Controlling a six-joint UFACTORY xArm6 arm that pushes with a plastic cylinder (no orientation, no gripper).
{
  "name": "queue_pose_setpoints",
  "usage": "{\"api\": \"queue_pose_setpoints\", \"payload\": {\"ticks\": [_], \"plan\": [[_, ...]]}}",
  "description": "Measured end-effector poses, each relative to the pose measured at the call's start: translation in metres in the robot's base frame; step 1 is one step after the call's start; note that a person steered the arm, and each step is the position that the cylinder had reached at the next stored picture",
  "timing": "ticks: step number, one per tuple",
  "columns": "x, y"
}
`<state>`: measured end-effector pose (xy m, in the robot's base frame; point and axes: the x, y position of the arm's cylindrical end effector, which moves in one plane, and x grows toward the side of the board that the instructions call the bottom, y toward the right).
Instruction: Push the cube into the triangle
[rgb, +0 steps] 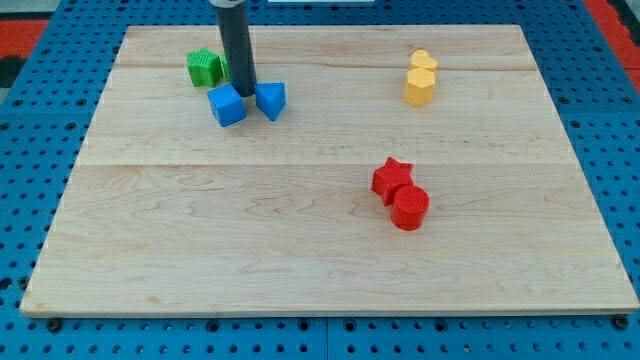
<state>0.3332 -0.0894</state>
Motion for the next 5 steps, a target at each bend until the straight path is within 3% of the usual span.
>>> {"api": "queue_pose_setpoints", "payload": {"ticks": [1, 2, 3, 4, 5], "plan": [[0.014, 0.018], [-0.03, 0.007], [-0.032, -0.029], [-0.018, -0.075], [0.017, -0.084]]}}
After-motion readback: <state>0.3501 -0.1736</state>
